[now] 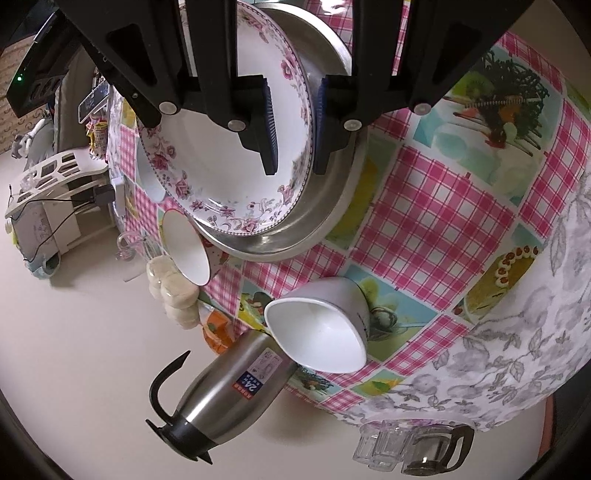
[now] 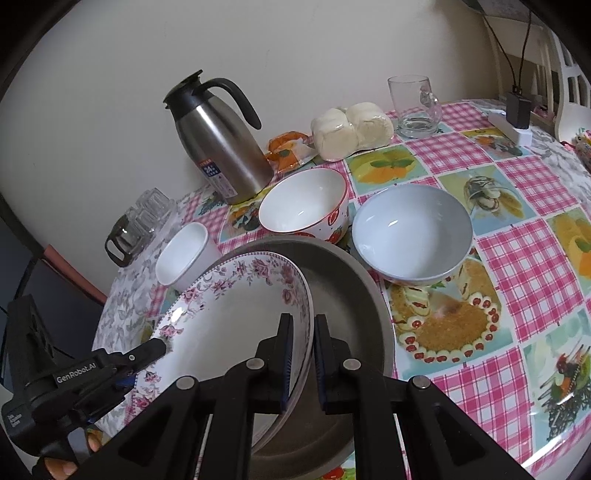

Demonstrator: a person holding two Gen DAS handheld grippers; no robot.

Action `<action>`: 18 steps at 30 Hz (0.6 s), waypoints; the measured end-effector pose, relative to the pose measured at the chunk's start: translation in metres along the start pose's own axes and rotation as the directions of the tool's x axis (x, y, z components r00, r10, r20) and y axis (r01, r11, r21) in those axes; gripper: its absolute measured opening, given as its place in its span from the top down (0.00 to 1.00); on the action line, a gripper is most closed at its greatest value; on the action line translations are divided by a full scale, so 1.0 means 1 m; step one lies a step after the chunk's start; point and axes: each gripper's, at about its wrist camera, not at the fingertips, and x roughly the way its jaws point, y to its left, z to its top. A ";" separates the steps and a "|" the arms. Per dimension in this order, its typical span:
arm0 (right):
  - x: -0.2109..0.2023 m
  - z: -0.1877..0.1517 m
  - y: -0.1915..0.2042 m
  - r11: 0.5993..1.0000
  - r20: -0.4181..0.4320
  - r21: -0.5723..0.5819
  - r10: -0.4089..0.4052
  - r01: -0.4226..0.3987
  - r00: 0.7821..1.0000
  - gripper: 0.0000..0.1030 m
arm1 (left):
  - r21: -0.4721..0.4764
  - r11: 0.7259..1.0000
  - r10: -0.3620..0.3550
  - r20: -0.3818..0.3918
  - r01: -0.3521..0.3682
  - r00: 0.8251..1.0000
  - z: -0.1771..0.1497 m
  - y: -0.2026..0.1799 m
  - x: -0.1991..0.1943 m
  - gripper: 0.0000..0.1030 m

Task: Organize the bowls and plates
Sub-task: 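Carry the tilted floral plate over the steel basin with both grippers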

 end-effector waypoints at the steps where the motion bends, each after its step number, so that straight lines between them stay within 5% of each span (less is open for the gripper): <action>1: 0.001 0.000 0.000 1.000 -0.002 0.000 -0.001 0.001 1.000 0.89 | 0.001 1.000 0.003 -0.003 -0.003 1.000 0.000 0.000 0.002 0.83; 18: 0.032 -0.003 -0.017 0.999 -0.042 0.012 -0.036 0.036 0.998 0.89 | 0.026 0.998 0.051 -0.021 -0.051 0.998 -0.004 -0.002 0.031 0.83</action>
